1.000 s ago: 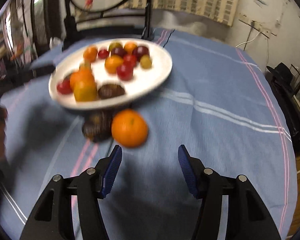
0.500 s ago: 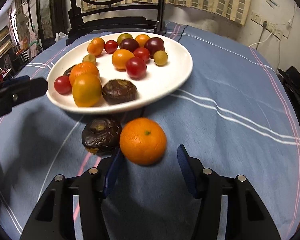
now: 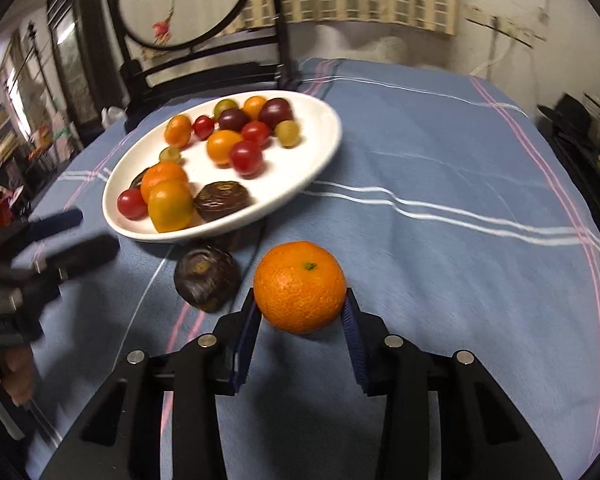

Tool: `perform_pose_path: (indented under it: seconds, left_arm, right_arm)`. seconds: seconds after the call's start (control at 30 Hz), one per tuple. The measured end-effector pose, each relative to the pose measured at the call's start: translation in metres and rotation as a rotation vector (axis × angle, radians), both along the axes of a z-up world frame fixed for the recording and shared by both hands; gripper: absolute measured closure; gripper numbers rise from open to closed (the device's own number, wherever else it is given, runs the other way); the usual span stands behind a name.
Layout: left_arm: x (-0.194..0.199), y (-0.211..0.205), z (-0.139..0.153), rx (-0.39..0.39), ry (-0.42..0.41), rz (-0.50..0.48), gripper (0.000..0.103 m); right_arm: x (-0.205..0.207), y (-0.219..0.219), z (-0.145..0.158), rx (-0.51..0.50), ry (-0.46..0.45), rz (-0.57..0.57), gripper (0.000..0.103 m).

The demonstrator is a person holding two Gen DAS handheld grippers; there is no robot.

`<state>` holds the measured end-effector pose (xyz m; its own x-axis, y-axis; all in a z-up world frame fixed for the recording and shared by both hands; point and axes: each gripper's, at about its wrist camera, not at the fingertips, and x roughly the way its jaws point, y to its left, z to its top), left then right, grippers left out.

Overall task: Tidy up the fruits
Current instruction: 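Grasp a dark passion fruit with the left gripper while the right grasps a mandarin, place both on plate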

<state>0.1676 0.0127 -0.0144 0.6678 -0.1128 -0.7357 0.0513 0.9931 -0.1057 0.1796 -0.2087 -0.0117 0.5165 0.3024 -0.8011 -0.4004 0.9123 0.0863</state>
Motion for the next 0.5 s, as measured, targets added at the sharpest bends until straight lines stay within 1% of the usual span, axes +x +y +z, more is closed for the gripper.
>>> perform_pose_path:
  seconds: [0.1, 0.13, 0.2, 0.3, 0.37, 0.4, 0.5]
  left_arm:
    - [-0.006, -0.022, -0.012, 0.018, 0.032, -0.065, 0.006]
    - [-0.007, -0.027, -0.015, 0.027, 0.039, -0.074, 0.006]
    - [-0.009, -0.039, -0.022, 0.062, 0.048, -0.081, 0.006]
    - [-0.008, -0.055, -0.027, 0.136, 0.033, -0.067, 0.006]
    - [-0.002, -0.066, -0.030, 0.180, 0.032, -0.071, 0.014]
    - [0.001, -0.069, -0.031, 0.182, 0.043, -0.072, 0.022]
    - [0.019, -0.075, -0.038, 0.134, 0.117, -0.048, 0.029]
  right_arm:
    - [0.003, -0.017, 0.002, 0.035, 0.006, -0.040, 0.062]
    - [0.004, -0.021, 0.003, 0.050, 0.008, -0.047, 0.062]
    - [0.004, -0.024, 0.006, 0.070, 0.003, -0.041, 0.062]
    - [-0.002, -0.020, 0.010, 0.067, -0.019, -0.015, 0.062]
    - [-0.006, -0.018, 0.015, 0.074, -0.031, 0.000, 0.062]
    - [-0.008, -0.018, 0.018, 0.076, -0.035, 0.001, 0.062]
    - [-0.011, -0.022, 0.023, 0.081, -0.033, -0.018, 0.062]
